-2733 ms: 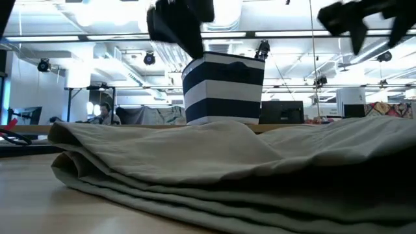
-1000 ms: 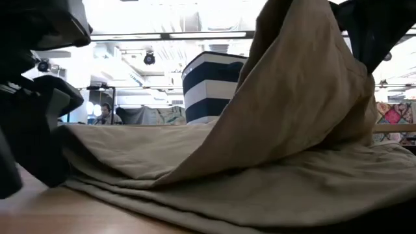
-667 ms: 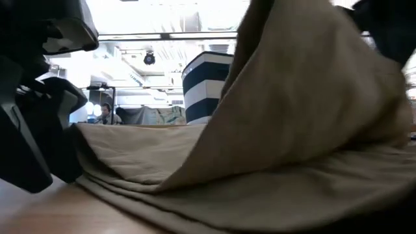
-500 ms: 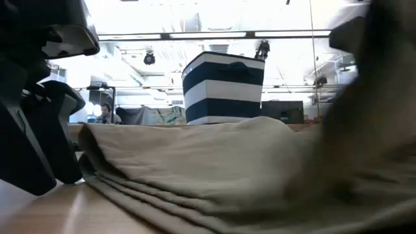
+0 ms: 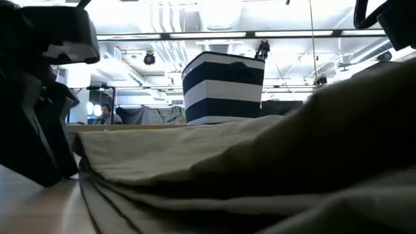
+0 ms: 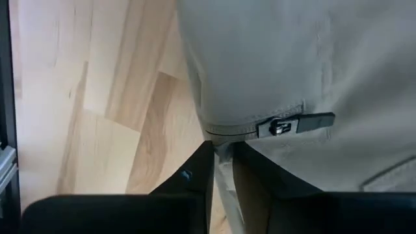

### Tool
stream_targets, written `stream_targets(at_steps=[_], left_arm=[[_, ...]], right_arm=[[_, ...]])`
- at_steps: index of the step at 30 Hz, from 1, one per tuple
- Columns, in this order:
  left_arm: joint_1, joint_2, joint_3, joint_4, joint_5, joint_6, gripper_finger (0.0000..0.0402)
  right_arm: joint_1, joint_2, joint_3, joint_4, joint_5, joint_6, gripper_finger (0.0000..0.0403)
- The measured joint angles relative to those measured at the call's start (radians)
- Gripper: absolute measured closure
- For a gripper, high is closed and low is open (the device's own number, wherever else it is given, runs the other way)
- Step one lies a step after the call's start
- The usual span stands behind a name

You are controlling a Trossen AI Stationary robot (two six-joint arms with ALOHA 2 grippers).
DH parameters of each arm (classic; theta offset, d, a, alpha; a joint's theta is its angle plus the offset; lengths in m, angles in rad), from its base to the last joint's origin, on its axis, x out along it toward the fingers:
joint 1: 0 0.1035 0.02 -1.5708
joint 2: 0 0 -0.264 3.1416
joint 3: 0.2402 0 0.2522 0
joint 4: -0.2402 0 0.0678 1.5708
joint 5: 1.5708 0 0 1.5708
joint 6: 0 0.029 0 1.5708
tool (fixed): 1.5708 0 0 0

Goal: Fold Laundry from Bin
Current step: Fold the brown shorts

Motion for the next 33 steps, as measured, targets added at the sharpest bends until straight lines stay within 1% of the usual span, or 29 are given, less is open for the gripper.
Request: stream_targets(at_steps=[2,3,8,10,13,16,18,21,23,25,28,31,33], left_arm=[[0.002,-0.016,-0.004,-0.064,-0.03,0.001,0.0218],[0.008,-0.019,-0.007,-0.069,-0.036,0.006,0.0218],[0.018,-0.023,-0.027,-0.026,-0.019,0.038,0.0218],[0.014,-0.033,-0.027,-0.039,-0.016,0.05,0.0218],[0.006,-0.064,-0.028,-0.11,-0.019,0.057,0.0218],[0.006,-0.121,-0.064,-0.149,-0.034,0.069,0.0219],[0.028,-0.168,-0.118,-0.089,-0.035,0.069,0.0224],[0.073,-0.219,-0.218,0.121,-0.037,0.11,0.0238],[0.107,-0.228,-0.269,0.238,-0.028,0.142,0.0251],[0.14,-0.228,-0.294,0.269,-0.002,0.159,0.0265],[0.175,-0.247,-0.297,0.185,0.0,0.167,0.0284],[0.189,-0.323,-0.263,0.013,-0.003,0.188,0.0298],[0.196,-0.397,-0.221,-0.116,-0.012,0.2,0.0304]], right_arm=[[0.0,0.003,0.0,0.008,0.0,0.0,0.0354],[0.0,0.003,-0.001,0.017,0.0,0.0,0.0355],[0.006,0.002,-0.001,0.066,-0.003,0.034,0.036],[0.012,0.0,-0.001,0.074,-0.002,0.049,0.036],[0.026,0.0,-0.001,0.076,-0.002,0.054,0.036],[0.04,0.0,-0.001,0.076,0.0,0.053,0.036],[0.04,0.0,-0.002,0.086,0.0,0.054,0.036],[0.039,0.0,-0.002,0.137,0.0,0.072,0.036],[0.042,0.0,-0.002,0.189,0.001,0.082,0.0359],[0.046,0.005,-0.002,0.233,0.01,0.088,0.0354],[0.047,0.022,-0.003,0.258,0.015,0.121,0.0333],[0.045,0.032,-0.004,0.259,0.017,0.146,0.0295],[0.045,0.031,0.002,0.254,0.016,0.18,0.0265]])
